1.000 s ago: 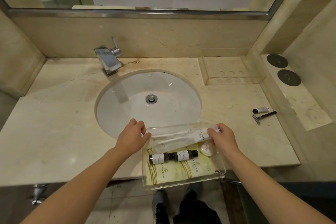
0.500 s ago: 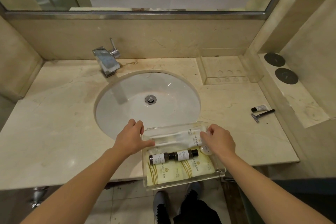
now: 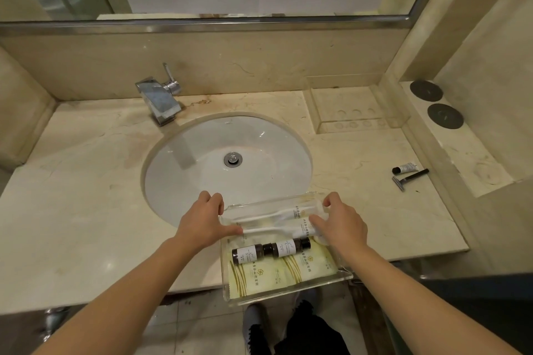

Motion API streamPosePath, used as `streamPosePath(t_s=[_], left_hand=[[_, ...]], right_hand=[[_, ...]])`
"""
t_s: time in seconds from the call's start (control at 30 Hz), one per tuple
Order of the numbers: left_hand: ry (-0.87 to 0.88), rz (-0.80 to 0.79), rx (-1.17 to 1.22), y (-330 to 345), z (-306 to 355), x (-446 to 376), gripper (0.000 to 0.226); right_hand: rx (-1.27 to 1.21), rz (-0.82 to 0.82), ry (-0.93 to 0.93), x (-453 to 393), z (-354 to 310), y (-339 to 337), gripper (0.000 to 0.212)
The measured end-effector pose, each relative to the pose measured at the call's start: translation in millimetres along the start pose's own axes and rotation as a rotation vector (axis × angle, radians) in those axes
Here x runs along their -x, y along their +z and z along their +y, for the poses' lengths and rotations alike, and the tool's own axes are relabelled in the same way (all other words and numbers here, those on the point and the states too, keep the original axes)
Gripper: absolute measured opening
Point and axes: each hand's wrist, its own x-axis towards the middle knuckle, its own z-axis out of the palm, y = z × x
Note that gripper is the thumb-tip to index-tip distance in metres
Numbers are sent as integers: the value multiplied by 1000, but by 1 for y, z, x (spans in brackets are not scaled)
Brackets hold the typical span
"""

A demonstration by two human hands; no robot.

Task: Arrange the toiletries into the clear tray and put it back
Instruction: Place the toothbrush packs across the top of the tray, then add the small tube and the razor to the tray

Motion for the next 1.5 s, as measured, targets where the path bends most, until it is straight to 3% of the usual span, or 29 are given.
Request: streamPosePath(t_s=[0.23,0.4,0.57,0.87,1.03,1.2,1.5], left_hand=[[35,-22,-39,1,3,-6,59],[120,14,-28,-1,18,-12,52],[190,111,24,3,59,-26,37],[378,32,121,21,155,-58,14],[412,-56,163,40,211,-78,9],[408,-132,201,64,258,-98,6],[369,-162,221,108,320,-146,10]], right_hand=[[-64,-27,27,0,0,-4,31],[-254,-48,137,-5,2,-8,23],[-393,-58,195,-9,9,-12,15],[-570,21,356,-26,40,-32,11],[-564,72,445,-41,72,-47,10],[-434,114,413,-57,100,-57,12],[-369,180,348,-98,142,-64,39]])
